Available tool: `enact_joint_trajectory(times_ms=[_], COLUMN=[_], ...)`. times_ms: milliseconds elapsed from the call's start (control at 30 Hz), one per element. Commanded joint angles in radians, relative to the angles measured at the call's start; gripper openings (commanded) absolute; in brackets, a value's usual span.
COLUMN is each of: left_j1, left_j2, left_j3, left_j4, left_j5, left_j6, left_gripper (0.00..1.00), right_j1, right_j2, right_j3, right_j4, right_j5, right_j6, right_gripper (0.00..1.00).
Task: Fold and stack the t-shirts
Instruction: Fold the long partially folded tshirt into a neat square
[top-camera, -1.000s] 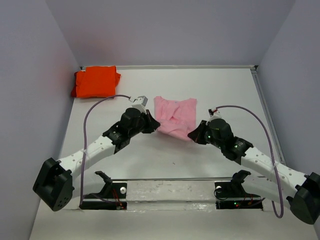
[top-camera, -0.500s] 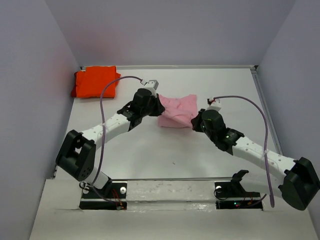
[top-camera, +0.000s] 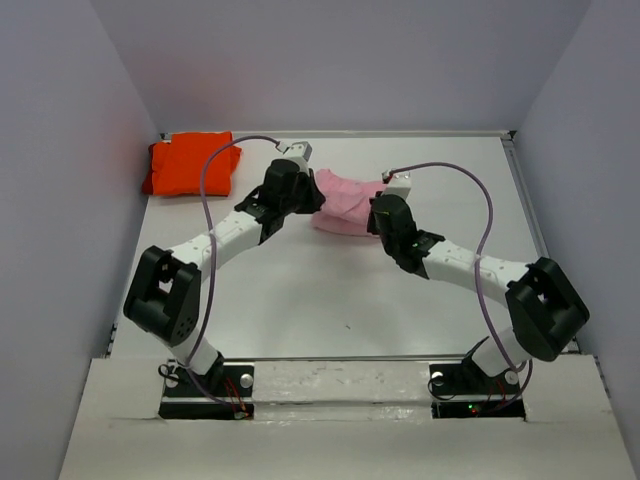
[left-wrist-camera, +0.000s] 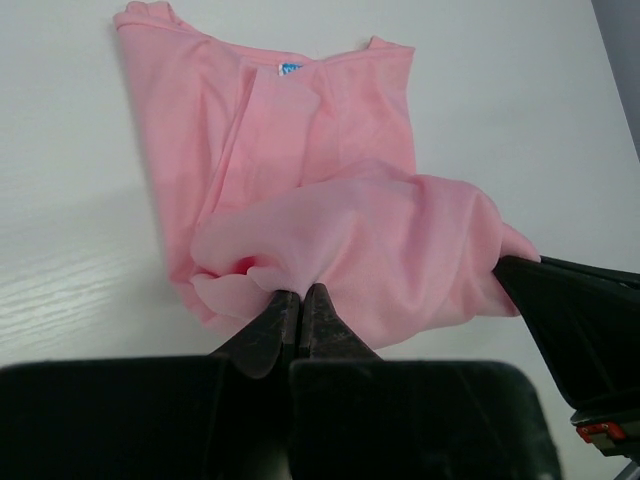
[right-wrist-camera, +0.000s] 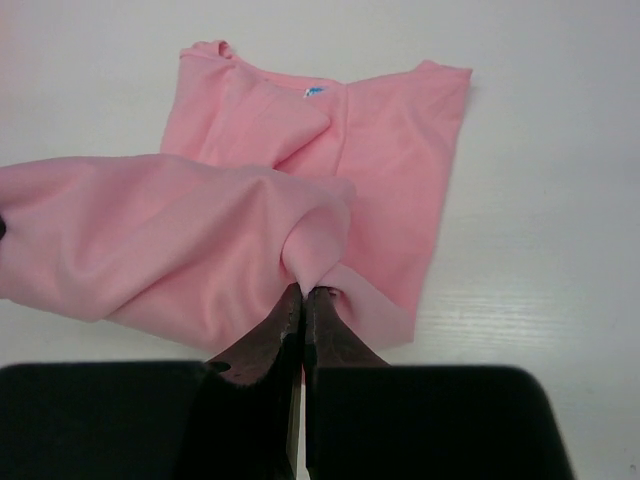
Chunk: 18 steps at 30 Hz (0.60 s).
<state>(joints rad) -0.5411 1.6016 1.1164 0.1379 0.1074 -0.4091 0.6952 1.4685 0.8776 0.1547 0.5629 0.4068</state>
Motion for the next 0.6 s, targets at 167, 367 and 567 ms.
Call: enact_joint_trajectory(times_ms=[167,367,567], left_j1=[0.012,0.032,0.059], left_j2=[0.035,0.058,0.103], left_j3=[0.086,0.106,0.155], left_j4=[0.045,0.058,0.062], left_j5=[0.009,-0.002,0.017], left_j6=[0.024,0.041,0.049], left_gripper=[0.00,0.00,0.00], right_j1=[-0.022,-0.068,-0.095], right_j2=[0.108,0.125,0.185], right_j3=[0.115,0.172,0.239], right_j4=[0.284,0.322,0.370], right_j5=[0.163,0.195,0.189], right_j6=[-0.414,-0.476,-0.522], right_gripper=[0.00,0.00,0.00])
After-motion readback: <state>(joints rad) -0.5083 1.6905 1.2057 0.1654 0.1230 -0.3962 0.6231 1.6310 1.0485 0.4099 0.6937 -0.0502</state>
